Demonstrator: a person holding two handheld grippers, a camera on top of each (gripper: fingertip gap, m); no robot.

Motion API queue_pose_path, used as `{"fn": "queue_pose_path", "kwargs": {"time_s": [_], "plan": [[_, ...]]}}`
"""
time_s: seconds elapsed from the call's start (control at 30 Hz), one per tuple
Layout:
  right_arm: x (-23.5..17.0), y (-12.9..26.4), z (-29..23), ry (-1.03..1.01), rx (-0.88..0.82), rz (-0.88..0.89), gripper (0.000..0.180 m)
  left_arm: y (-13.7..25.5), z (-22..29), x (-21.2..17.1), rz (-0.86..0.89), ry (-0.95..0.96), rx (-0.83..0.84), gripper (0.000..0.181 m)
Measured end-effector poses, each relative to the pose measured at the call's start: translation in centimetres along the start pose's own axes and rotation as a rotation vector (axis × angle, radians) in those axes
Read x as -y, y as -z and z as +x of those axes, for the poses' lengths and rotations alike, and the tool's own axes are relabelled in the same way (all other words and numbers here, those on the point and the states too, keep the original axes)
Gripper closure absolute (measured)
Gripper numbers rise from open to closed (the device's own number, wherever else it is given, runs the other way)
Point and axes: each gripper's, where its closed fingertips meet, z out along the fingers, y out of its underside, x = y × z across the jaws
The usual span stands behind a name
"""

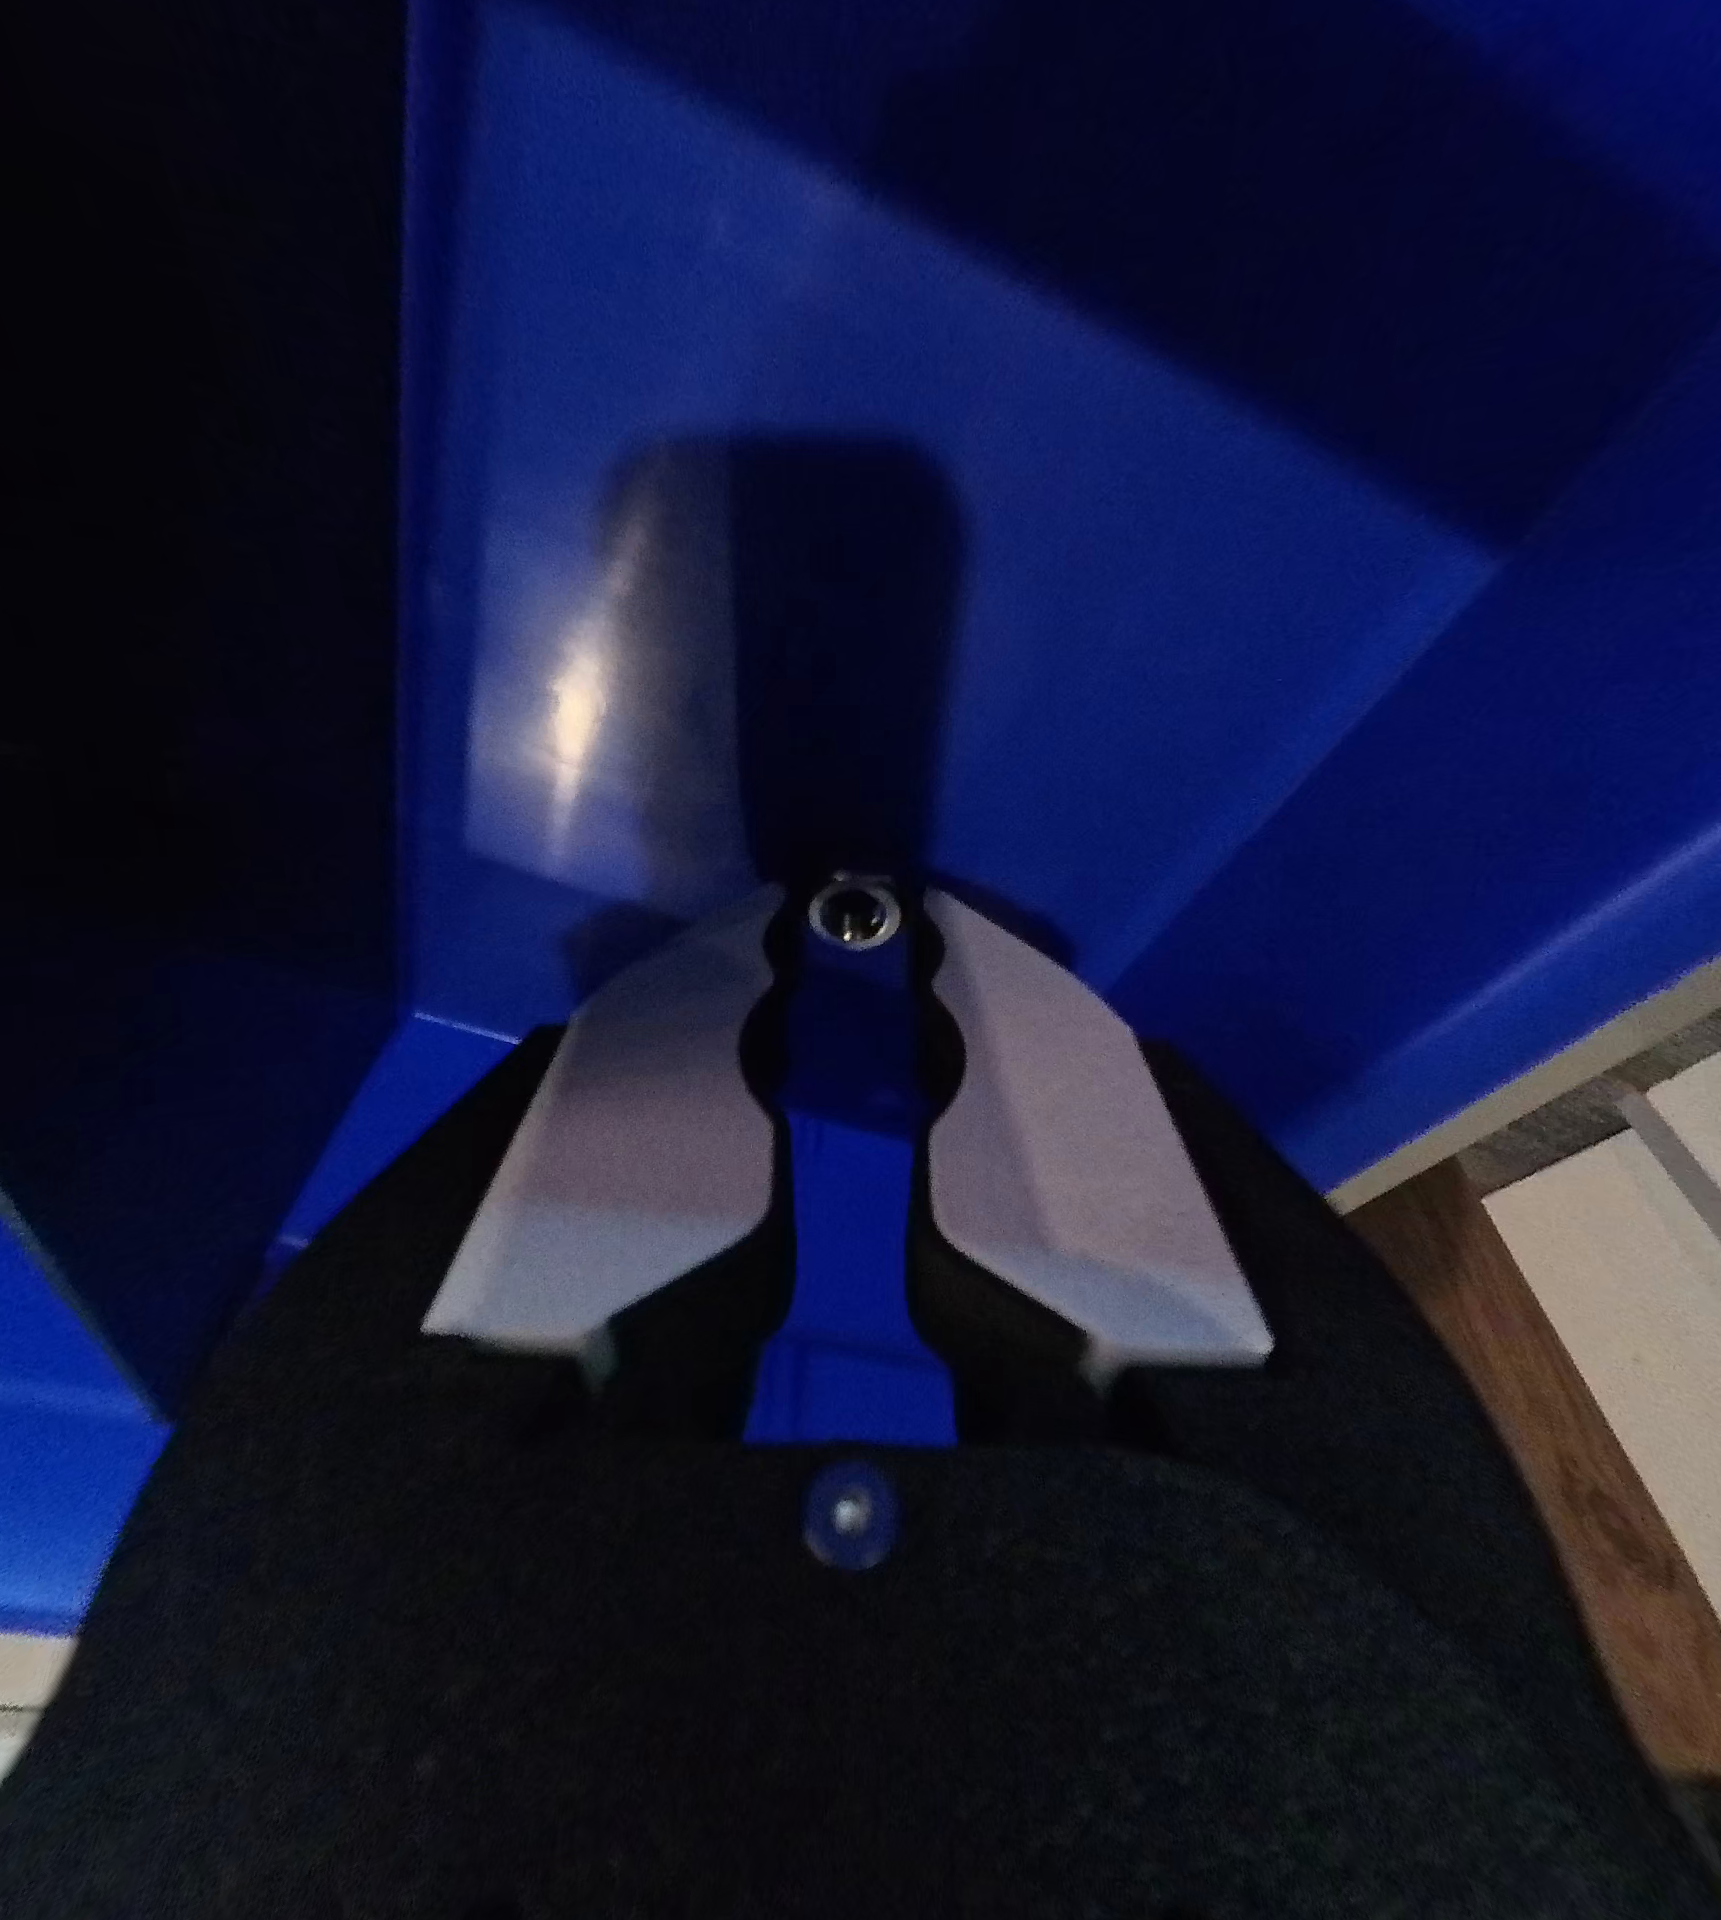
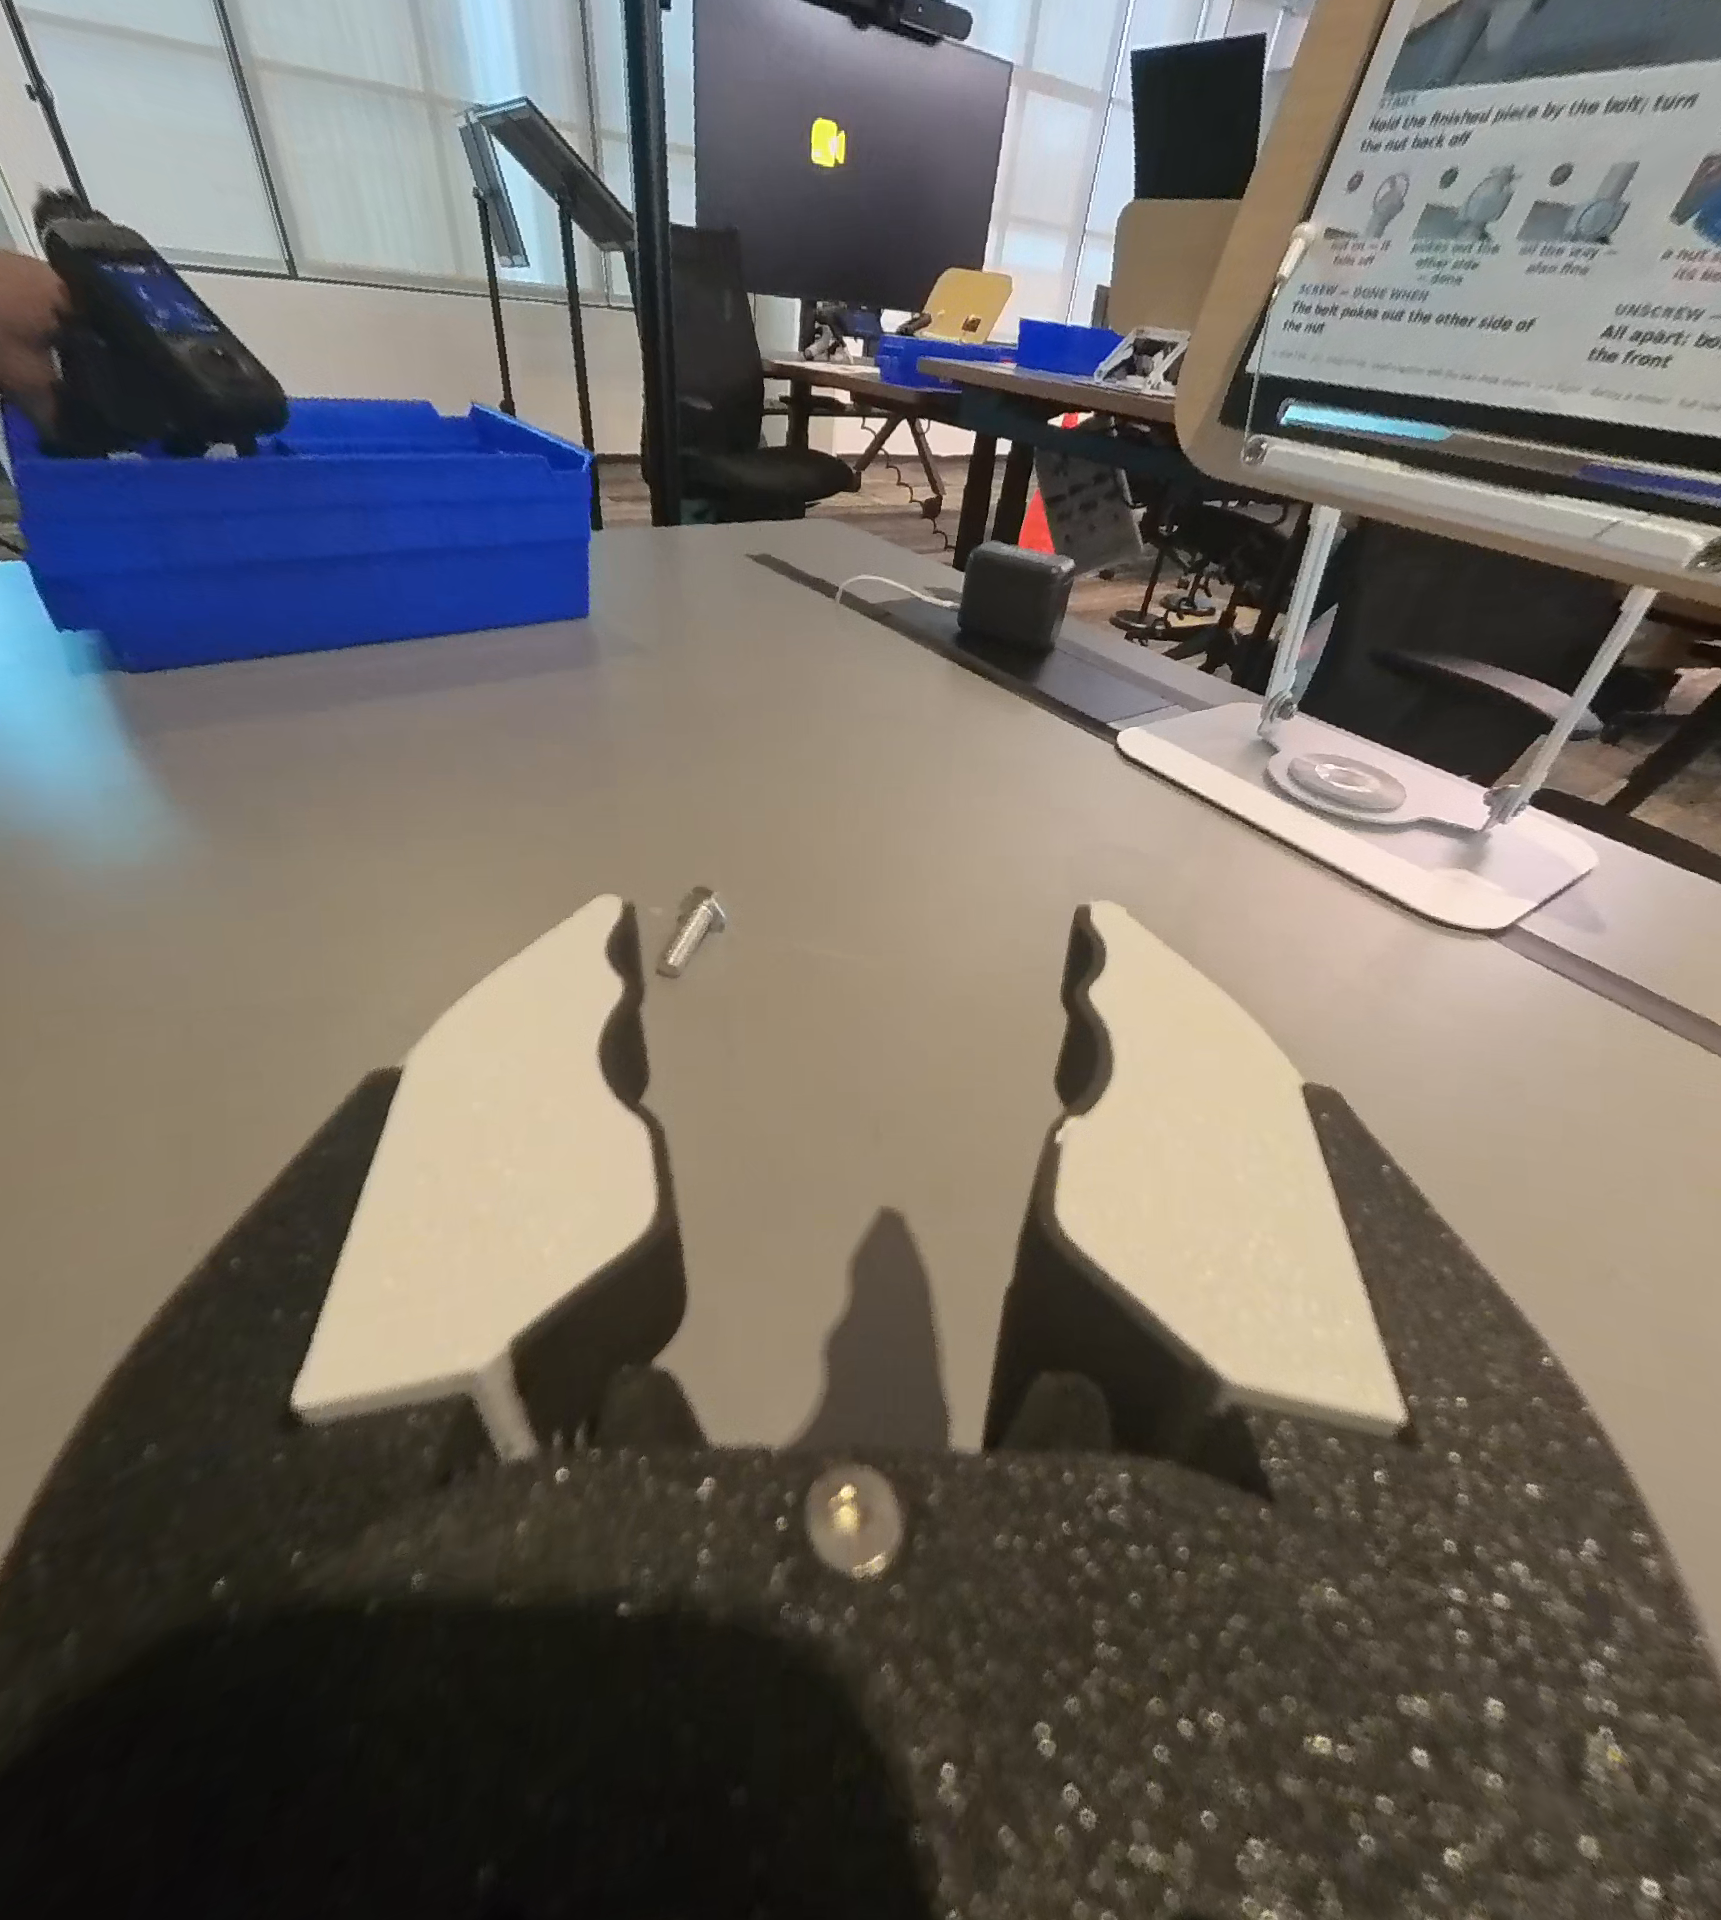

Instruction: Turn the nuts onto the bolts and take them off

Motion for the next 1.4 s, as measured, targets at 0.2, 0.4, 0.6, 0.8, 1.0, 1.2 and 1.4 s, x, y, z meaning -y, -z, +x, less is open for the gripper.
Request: {"fn": "queue_pose_path", "kwargs": {"time_s": [0.2,0.4,0.6,0.8,1.0,1.2,1.4], "plan": [[0.3,0.3,0.1,-0.013,-0.001,0.02,0.103,1.9,-0.2,-0.1,0.005,0.066,0.027,0.161],[0.5,0.4,0.1,-0.018,0.002,0.026,0.104,12.4,-0.3,8.2,0.277,0.1,0.149,0.162],[0.2,0.4,0.2,-0.01,0.0,0.009,0.104,16.0,7.9,28.8,0.371,-0.155,0.095,0.162],[-0.4,0.9,1.4,-0.026,-0.031,-0.008,0.104,12.0,16.2,43.9,0.418,-0.381,-0.051,0.162],[-0.4,1.1,1.6,-0.04,-0.024,-0.01,0.103,9.8,16.7,48.1,0.356,-0.412,-0.026,0.162],[-0.7,1.0,1.5,-0.032,-0.022,-0.034,0.103,9.1,16.6,48.8,0.349,-0.42,-0.041,0.161],[-0.4,1.2,1.4,-0.046,-0.009,-0.01,0.103,10.9,13.8,46.6,0.459,-0.446,-0.001,0.138]]}}
